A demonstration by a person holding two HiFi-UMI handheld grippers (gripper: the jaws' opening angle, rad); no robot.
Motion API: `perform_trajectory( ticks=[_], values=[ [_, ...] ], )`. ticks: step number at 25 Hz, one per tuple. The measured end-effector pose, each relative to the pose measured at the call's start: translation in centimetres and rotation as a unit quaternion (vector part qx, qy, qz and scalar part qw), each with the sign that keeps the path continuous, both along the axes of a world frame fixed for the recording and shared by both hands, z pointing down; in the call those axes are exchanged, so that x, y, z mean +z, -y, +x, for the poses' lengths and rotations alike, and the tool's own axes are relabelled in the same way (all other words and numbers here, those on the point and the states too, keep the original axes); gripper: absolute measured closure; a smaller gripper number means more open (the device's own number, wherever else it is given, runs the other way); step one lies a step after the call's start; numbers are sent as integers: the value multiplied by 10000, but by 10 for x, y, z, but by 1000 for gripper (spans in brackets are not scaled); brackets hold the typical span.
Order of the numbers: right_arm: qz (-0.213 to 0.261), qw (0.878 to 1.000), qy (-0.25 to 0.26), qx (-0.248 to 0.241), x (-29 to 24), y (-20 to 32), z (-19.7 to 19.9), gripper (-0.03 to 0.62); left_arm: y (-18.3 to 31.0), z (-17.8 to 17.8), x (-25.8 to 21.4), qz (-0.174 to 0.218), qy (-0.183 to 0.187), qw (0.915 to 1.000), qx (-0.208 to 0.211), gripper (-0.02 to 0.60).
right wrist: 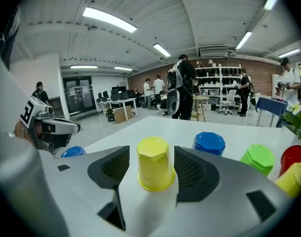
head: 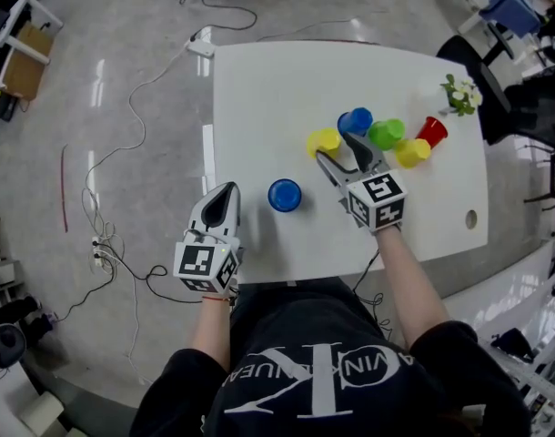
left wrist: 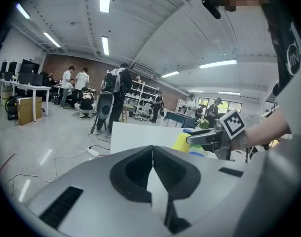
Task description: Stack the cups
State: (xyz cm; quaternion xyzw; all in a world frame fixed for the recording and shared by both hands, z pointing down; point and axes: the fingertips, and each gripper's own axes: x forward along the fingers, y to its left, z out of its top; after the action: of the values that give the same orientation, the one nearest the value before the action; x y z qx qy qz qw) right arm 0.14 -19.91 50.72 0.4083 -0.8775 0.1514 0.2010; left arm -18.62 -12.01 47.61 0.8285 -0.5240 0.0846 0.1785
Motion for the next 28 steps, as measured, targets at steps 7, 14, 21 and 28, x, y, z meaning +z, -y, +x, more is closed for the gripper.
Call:
perform_trajectory(
  ticks=[7,14,21,28],
  values=[
    [97,9999,-112,-40,3,1,-1,372,6,21,-8,73,8,9999,129,577],
    [128,9990,25,-427,-13,-32,-6,373,11,20,-8,102,-32,9999,45,577],
    [73,9945,-267,-1015,-11,-79,-16,373,17,17,-14,199,-77,9998,-64,577],
    [-83,9906,-410,-1305,3,-98,-20,372,18,18,-20,245,-33,9996,-98,577]
  ],
)
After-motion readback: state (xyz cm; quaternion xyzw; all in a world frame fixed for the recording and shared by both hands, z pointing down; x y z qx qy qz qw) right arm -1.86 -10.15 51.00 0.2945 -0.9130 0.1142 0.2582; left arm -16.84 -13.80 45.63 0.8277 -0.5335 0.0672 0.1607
